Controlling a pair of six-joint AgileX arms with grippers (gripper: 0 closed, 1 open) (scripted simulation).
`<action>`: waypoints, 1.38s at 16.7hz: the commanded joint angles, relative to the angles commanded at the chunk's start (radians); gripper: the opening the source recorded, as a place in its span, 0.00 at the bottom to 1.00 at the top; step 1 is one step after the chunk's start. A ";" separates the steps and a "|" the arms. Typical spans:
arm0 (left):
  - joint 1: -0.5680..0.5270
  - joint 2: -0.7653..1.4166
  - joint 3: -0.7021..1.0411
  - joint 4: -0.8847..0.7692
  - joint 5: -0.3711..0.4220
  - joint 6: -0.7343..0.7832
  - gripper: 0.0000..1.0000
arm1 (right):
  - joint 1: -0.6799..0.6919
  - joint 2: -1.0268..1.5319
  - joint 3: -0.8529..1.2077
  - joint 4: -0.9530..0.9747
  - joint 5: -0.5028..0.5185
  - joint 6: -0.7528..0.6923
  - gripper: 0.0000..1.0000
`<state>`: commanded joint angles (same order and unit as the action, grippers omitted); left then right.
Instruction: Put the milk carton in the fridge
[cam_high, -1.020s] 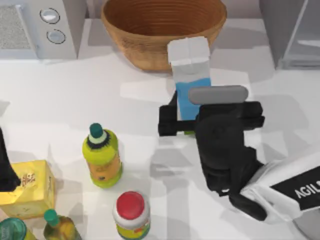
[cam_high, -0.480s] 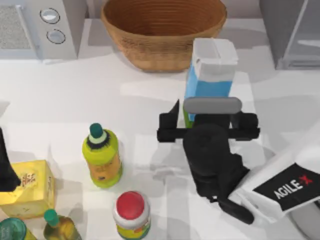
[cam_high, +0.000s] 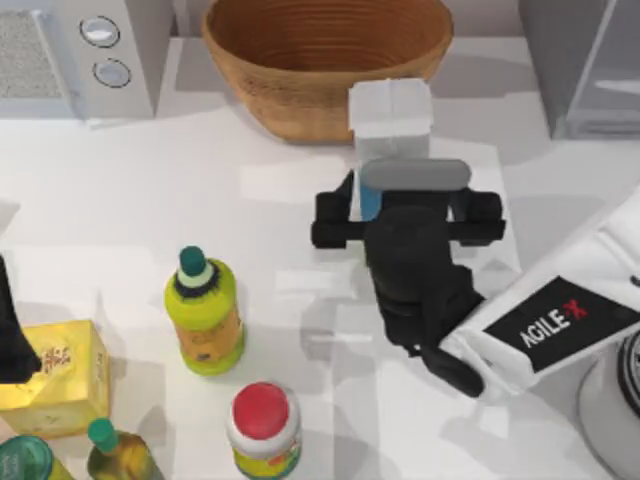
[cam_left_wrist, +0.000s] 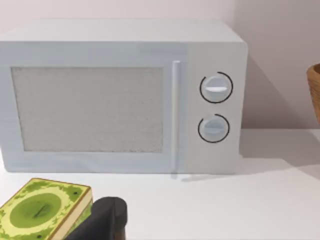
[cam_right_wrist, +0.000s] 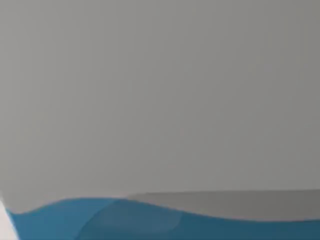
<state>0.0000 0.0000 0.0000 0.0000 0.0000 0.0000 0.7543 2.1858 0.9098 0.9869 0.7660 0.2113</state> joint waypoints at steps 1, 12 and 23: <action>0.000 0.000 0.000 0.000 0.000 0.000 1.00 | -0.002 0.002 0.002 0.000 -0.002 -0.001 1.00; 0.000 0.000 0.000 0.000 0.000 0.000 1.00 | -0.002 0.002 0.002 0.000 -0.002 -0.001 0.40; 0.000 0.000 0.000 0.000 0.000 0.000 1.00 | -0.002 0.002 0.002 0.000 -0.002 -0.001 0.00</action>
<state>0.0000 0.0000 0.0000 0.0000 0.0000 0.0000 0.7523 2.1879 0.9122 0.9868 0.7641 0.2105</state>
